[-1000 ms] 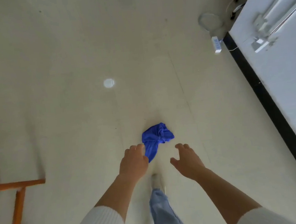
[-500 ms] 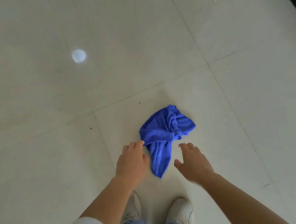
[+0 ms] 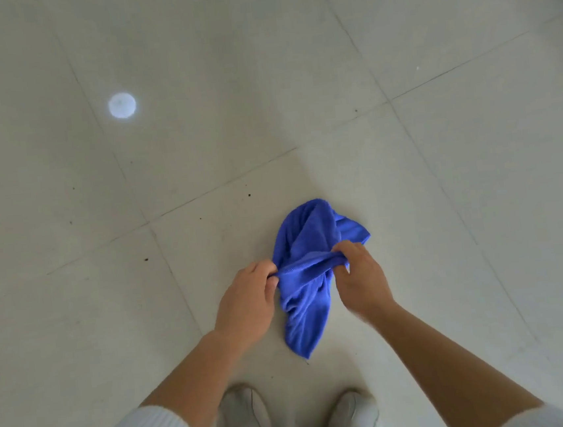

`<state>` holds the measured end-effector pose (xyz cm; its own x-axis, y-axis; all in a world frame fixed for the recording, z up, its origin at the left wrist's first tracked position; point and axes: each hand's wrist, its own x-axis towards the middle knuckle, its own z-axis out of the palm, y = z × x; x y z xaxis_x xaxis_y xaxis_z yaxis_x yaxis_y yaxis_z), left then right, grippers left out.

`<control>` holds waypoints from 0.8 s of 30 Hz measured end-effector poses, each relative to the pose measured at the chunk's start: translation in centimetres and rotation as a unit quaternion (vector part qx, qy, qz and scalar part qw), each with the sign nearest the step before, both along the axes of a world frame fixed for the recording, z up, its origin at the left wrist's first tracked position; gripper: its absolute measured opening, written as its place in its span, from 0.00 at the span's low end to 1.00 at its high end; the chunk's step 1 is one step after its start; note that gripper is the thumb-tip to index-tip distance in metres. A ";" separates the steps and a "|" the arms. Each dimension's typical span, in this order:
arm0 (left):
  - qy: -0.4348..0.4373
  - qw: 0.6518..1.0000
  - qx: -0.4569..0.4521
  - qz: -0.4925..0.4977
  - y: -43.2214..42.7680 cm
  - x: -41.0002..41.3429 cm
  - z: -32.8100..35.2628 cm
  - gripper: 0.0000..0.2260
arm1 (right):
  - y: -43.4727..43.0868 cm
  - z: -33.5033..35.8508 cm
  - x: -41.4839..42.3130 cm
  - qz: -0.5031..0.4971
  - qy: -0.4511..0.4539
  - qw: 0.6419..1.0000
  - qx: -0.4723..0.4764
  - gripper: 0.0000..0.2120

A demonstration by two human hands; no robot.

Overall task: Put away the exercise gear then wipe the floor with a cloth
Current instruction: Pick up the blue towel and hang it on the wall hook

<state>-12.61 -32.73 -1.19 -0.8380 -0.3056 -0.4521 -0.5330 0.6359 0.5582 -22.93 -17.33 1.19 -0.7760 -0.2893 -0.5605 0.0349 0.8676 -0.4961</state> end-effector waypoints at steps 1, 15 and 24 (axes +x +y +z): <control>0.014 1.000 0.016 0.002 0.2 -0.2 3.0 0.06 | 0.2 2.9 -0.1 -0.027 0.005 0.999 -0.018 0.07; 0.112 0.987 0.114 -0.006 2.6 -3.9 55.2 0.05 | 5.2 55.7 2.3 -0.181 0.042 0.978 -0.098 0.08; 0.164 0.947 0.138 -0.241 11.6 -6.0 75.3 0.10 | 14.8 76.8 6.4 -0.315 0.192 0.919 -0.136 0.13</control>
<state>-18.64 -21.15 74.07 -0.9594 0.2390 -0.1499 0.0123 0.5663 0.8241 -16.55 -2.57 77.95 -0.9631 0.1964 -0.1838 0.2651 0.5764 -0.7730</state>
